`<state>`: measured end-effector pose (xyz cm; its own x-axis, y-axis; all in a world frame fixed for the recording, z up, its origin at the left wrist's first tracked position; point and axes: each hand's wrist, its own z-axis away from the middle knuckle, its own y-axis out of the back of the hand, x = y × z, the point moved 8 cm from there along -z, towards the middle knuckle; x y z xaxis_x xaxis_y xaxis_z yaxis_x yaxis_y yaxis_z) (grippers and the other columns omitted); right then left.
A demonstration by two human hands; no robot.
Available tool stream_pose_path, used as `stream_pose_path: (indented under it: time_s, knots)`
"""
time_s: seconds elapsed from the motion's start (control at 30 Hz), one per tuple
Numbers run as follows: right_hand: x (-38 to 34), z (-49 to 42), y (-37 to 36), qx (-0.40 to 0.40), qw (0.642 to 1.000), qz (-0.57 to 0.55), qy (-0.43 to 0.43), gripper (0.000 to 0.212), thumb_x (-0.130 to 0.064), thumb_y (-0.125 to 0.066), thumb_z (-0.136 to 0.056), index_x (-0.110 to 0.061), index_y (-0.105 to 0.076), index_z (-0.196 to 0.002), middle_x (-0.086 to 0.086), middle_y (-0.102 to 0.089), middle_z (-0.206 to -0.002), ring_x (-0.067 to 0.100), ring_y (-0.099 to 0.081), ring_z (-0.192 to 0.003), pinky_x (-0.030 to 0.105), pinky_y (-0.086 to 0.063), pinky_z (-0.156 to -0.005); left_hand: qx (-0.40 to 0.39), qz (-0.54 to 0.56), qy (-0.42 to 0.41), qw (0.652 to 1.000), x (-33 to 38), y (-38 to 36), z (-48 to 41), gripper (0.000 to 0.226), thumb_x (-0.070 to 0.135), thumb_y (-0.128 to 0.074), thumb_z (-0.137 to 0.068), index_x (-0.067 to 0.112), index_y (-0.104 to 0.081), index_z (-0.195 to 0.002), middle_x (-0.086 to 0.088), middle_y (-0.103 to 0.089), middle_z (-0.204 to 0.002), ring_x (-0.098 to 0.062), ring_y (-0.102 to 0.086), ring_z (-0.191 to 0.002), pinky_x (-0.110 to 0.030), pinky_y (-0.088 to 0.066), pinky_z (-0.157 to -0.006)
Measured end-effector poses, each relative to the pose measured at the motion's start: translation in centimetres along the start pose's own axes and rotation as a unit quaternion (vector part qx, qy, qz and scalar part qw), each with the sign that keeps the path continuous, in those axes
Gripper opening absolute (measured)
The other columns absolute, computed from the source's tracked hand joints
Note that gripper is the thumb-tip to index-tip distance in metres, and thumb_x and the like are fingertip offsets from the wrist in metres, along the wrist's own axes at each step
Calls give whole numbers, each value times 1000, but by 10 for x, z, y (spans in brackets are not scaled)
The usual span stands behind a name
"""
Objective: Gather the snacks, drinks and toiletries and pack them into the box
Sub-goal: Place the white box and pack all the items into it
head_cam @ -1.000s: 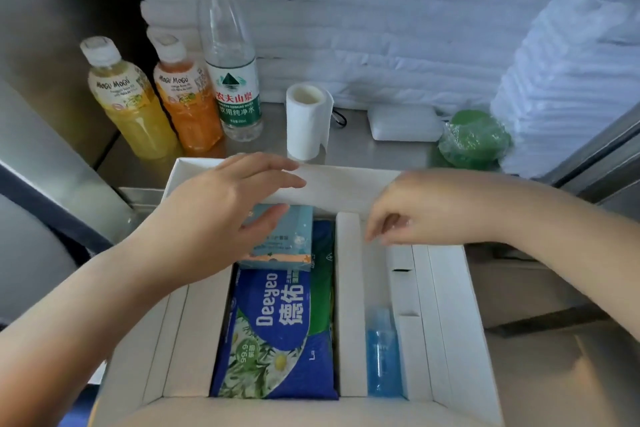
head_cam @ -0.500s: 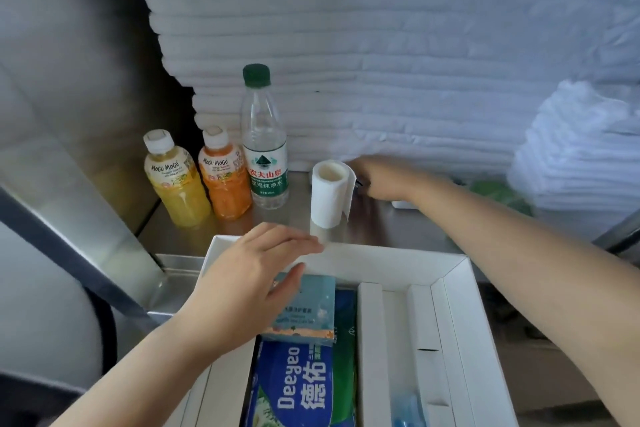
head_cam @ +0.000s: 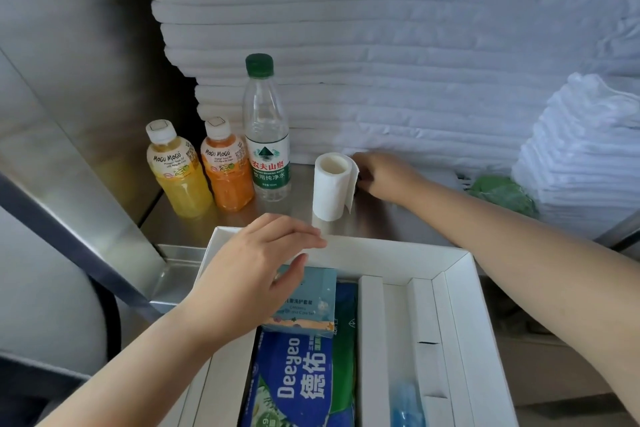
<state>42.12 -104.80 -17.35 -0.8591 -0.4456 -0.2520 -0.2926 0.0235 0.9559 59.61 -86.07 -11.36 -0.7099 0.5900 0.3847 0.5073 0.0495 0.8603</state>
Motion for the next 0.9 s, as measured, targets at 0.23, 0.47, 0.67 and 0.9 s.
stream_pose_path:
  time_s: [0.23,0.47,0.67,0.9]
  knots:
    - [-14,1,4,1,1000,9,3,8,-23,-56,-86,-18,-59,-93,0,-66,-91,23,-59,-89,30,-39,-65,6,-5,-4,1000,1,-1,1,27,26,-49,-89,26,-66,-111,16,-59,-113,2,-43,-107,-1,-35,-78]
    - [-11,-2,4,17,999,-29,-23,24,-15,-61,-78,-22,-42,-67,-8,-51,-66,19,-51,-67,30,-31,-55,13,-15,-6,1000,1,-1,1,26,23,-53,-88,28,-66,-110,17,-60,-113,1,-45,-106,-6,-38,-80]
    - [-18,4,9,72,991,-110,0,50,-4,-60,-78,-37,-28,-56,-19,-41,-46,-14,-49,-53,4,-31,-53,13,-16,-5,1000,2,1,1,29,28,-45,-90,28,-66,-110,17,-60,-112,1,-44,-107,-5,-38,-79]
    - [0,14,12,13,998,-42,-51,25,-23,-73,-78,-24,-50,-67,-7,-58,-72,14,-51,-70,25,-25,-57,6,-15,-4,1000,1,-2,2,26,18,-58,-86,27,-66,-110,15,-60,-114,0,-44,-108,-1,-35,-78]
